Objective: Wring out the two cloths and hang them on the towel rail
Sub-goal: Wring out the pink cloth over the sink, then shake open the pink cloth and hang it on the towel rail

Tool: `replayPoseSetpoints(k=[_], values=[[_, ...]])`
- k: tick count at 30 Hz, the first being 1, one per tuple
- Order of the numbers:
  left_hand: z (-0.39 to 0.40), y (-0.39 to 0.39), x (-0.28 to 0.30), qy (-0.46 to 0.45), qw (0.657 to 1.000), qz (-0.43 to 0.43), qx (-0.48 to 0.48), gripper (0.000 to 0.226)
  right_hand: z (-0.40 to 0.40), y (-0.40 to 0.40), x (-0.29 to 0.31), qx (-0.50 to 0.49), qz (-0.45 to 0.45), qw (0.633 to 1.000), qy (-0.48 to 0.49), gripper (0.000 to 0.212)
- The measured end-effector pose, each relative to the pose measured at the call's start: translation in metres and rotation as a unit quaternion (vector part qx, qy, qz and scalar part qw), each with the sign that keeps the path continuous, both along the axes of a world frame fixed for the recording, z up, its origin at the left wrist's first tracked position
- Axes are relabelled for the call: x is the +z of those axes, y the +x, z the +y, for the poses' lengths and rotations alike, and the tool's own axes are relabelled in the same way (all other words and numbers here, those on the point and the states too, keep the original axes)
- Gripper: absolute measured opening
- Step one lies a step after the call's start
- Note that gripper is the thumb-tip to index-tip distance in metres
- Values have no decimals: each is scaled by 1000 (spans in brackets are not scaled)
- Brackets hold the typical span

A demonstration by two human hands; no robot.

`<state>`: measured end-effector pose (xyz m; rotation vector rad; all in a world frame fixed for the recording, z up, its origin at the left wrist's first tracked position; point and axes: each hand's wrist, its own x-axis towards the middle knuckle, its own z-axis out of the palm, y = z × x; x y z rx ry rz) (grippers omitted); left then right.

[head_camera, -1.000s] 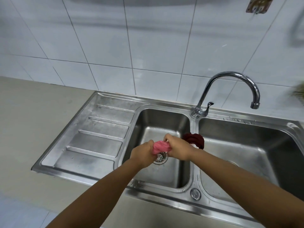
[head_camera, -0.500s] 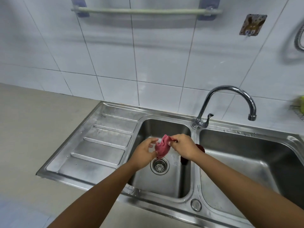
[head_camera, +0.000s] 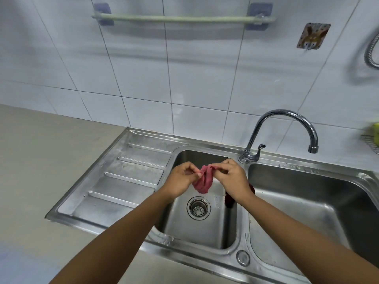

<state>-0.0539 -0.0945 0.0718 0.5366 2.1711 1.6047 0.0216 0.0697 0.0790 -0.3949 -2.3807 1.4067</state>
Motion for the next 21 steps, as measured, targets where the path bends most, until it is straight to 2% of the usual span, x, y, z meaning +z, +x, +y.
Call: replayPoseSetpoints(k=[2,5,9,14,17,19,21], values=[[0,-5,9,21,1000,-8,15,15,-6,-1,2,-4,19,999,-33,27],[-1,-10,16,7,1000,10,23,16,-12,-4,3,25,23,996,-88,26],[-9,-15,20,4,999,10,45,13,-8,-7,9,5,11,971,-239,22],[-14,-15,31,12,999,2,49,21,1,-7,10,-18,-36,958,-284,23],[-16,-14,36,16,999,-2,33,19,2,-6,8,4,-58,942,-329,24],[-17,-15,40,10,999,1,48,21,-2,-4,12,37,-72,948,-309,22],[-18,-17,42,8,998,-6,68,19,-10,-3,14,57,-84,963,-248,19]])
